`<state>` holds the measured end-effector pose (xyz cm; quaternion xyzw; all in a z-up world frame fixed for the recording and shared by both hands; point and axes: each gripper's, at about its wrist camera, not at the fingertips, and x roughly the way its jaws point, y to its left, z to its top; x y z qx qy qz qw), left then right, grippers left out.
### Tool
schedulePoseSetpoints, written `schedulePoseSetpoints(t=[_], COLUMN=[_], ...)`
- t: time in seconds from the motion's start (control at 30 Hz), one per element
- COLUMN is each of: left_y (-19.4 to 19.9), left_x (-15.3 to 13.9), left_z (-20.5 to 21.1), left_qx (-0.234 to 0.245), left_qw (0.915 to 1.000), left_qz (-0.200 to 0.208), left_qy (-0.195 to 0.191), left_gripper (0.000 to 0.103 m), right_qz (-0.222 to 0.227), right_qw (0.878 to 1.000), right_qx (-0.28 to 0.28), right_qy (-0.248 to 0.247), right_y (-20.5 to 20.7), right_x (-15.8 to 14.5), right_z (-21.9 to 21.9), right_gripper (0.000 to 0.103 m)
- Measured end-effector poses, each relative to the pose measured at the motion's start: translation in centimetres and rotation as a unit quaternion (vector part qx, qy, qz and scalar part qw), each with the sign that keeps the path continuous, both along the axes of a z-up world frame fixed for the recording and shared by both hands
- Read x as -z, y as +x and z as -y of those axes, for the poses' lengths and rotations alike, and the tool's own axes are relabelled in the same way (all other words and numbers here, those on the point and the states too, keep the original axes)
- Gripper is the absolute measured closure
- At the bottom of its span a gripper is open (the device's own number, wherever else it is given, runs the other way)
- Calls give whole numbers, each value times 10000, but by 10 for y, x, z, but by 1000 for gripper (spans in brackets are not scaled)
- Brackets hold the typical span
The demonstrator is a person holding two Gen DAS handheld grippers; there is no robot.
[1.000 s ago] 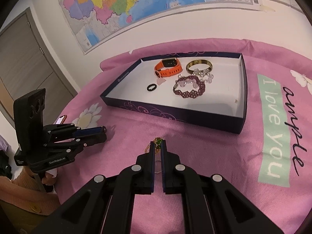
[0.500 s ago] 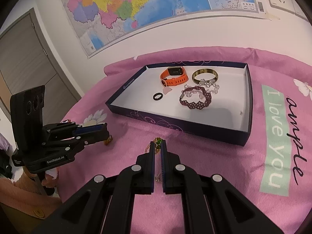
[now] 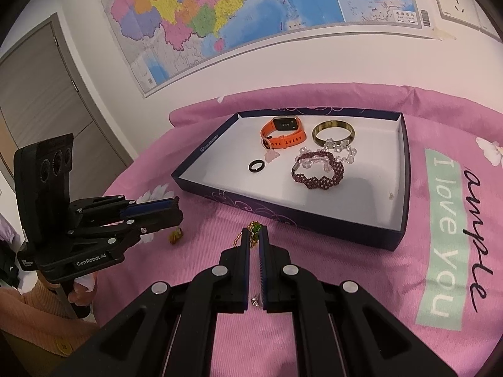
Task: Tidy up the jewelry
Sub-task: 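Carry the hair tie and gold earring with both tools toward the box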
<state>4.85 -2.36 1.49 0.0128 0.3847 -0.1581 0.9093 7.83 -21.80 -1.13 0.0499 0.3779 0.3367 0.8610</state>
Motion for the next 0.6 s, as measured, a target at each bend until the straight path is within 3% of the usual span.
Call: schedulePoseSetpoints(t=[0.6], left_y=[14], left_x=[-7], left_z=[-1], left_qx=[-82], left_qw=[9999], left_qz=[93], left_qy=[-7], left_gripper=[87], right_qz=[120], right_qw=[9999], right_qx=[-34], right_qy=[-7], right_y=[14], right_x=[-9], right_z=[-1], right_gripper=[99])
